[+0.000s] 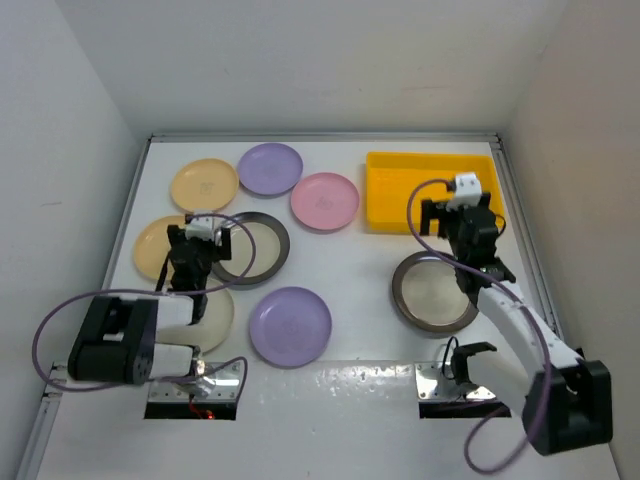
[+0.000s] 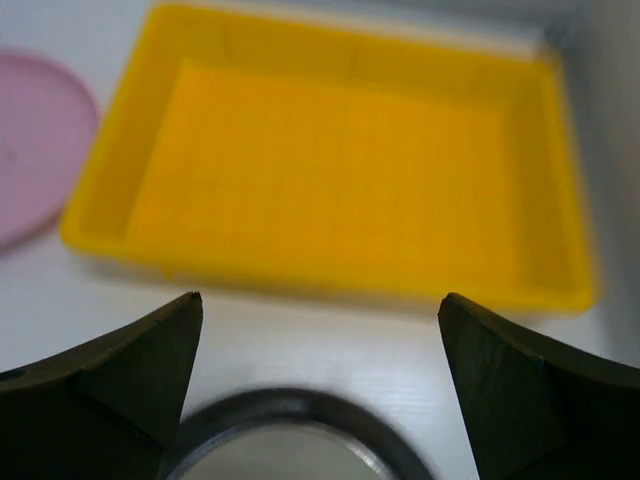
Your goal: Place the plates into the plastic bin on the countertop
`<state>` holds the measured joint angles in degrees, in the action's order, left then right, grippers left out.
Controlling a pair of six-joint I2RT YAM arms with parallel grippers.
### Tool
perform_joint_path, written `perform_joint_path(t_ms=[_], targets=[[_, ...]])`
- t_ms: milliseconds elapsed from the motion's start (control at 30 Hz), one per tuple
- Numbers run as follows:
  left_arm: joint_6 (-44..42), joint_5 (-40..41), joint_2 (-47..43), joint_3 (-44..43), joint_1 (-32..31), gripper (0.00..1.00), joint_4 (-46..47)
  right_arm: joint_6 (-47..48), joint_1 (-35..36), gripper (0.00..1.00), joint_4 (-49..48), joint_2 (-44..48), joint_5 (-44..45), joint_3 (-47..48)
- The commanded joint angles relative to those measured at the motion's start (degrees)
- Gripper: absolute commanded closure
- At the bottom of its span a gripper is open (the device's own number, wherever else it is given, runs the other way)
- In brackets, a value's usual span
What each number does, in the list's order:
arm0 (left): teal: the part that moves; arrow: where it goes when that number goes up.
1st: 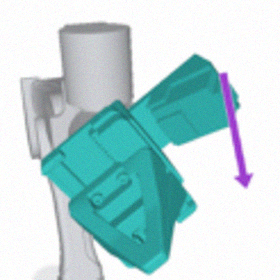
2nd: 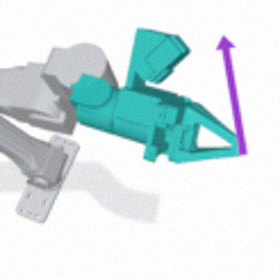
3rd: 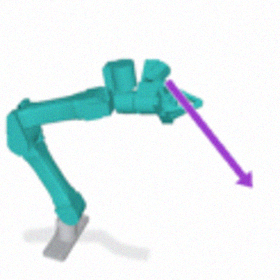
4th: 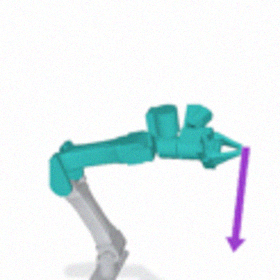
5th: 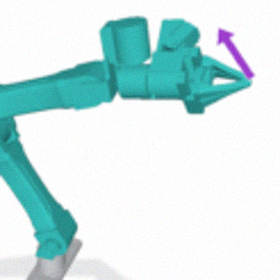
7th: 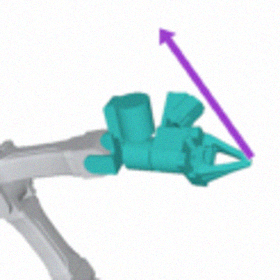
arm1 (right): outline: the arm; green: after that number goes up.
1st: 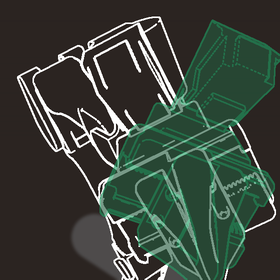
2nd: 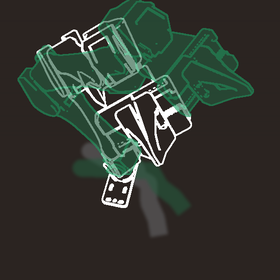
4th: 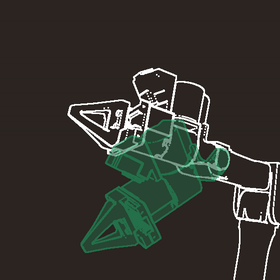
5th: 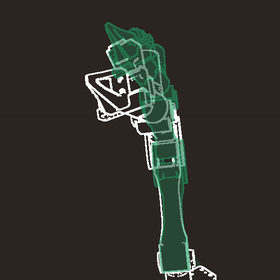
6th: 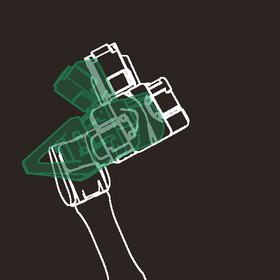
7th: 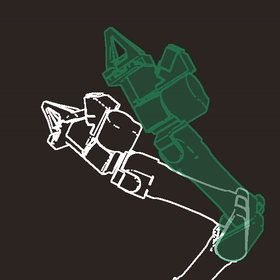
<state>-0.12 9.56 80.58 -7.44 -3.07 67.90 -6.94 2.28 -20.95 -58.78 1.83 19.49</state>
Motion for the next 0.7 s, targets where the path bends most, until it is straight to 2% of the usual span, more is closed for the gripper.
perform_joint_path(t_ms=[0, 33, 67, 100, 133, 167, 200, 267, 300, 333, 367, 400, 433, 467, 500, 533, 567, 600, 667], targets=[[-9.85, -9.35, -15.06, -15.39, -0.53, 0.00, -26.40, 19.94, 13.22, 0.00, 20.76, 5.96, 29.76, 19.86], [-14.25, -9.39, -17.45, -21.24, -3.58, 0.00, -34.94, 21.69, 15.10, 0.00, 28.08, 5.61, 34.69, 22.76], [-19.78, -9.39, -20.25, -26.34, -4.39, 0.00, -45.29, 22.40, 16.77, 0.00, 29.11, 3.78, 44.92, 30.10], [-19.83, -6.69, -21.07, -34.05, -4.92, 0.00, -47.83, 7.53, 17.31, 0.00, 33.82, 2.37, 58.16, 32.78], [-19.83, -5.36, -21.07, -37.09, -4.93, 0.00, -49.34, -3.23, 16.79, 0.00, 45.62, 2.10, 64.12, 34.64], [-19.83, -5.34, -21.07, -40.16, -4.93, 0.00, -51.09, -19.96, 9.74, 0.00, 55.57, 2.53, 52.78, 44.49], [-19.31, -6.13, -19.42, -47.16, -4.93, 0.00, -56.94, -21.70, 6.10, 0.07, 60.36, 2.80, 31.09, 45.11], [-18.60, -10.41, -17.65, -53.26, -5.54, 0.00, -64.26, -26.60, -1.62, 0.24, 62.16, 4.55, 8.40, 42.75], [-19.30, -13.75, -17.65, -54.51, -5.54, 0.00, -68.38, -30.20, -5.24, 0.28, 65.13, 5.08, 5.59, 36.22], [-17.91, -16.91, -19.56, -53.74, -6.41, 0.00, -68.43, -38.42, -6.75, 0.28, 68.03, 6.39, 4.69, 33.45], [-16.68, -18.51, -20.62, -53.03, -7.12, 0.00, -69.12, -40.33, -10.42, 0.27, 69.19, 7.18, 2.94, 30.47], [-15.71, -19.83, -21.42, -52.50, -7.12, 0.01, -70.09, -42.87, -14.29, 0.21, 70.07, 7.89, 0.22, 20.60], [-13.70, -22.11, -21.43, -51.98, -7.12, 0.07, -73.40, -45.50, -19.11, 0.12, 68.69, 9.90, -1.54, 17.37], [-12.55, -22.91, -22.12, -51.45, -7.65, 0.12, -75.09, -45.88, -21.42, 0.09, 67.89, 11.74, -8.44, 14.47], [-10.19, -23.62, -22.74, -49.79, -7.65, 0.23, -77.37, -46.23, -25.62, 0.00, 67.19, 12.63, -10.94, 8.00], [-9.12, -23.62, -23.27, -48.73, -8.26, 0.28, -78.09, -45.89, -29.40, 0.00, 67.35, 13.16, -10.88, 6.46], [-7.89, -24.15, -23.79, -47.68, -8.27, 0.32, -78.70, -45.62, -30.92, 0.00, 68.23, 13.34, -11.05, 4.27], [-6.14, -24.76, -24.58, -46.80, -8.88, 0.32, -79.93, -44.57, -34.42, 0.00, 68.93, 13.69, -10.53, 3.03], [-5.25, -27.66, -25.11, -44.60, -8.88, 0.32, -80.46, -42.99, -36.11, 0.00, 72.00, 13.52, -9.21, 2.05]])
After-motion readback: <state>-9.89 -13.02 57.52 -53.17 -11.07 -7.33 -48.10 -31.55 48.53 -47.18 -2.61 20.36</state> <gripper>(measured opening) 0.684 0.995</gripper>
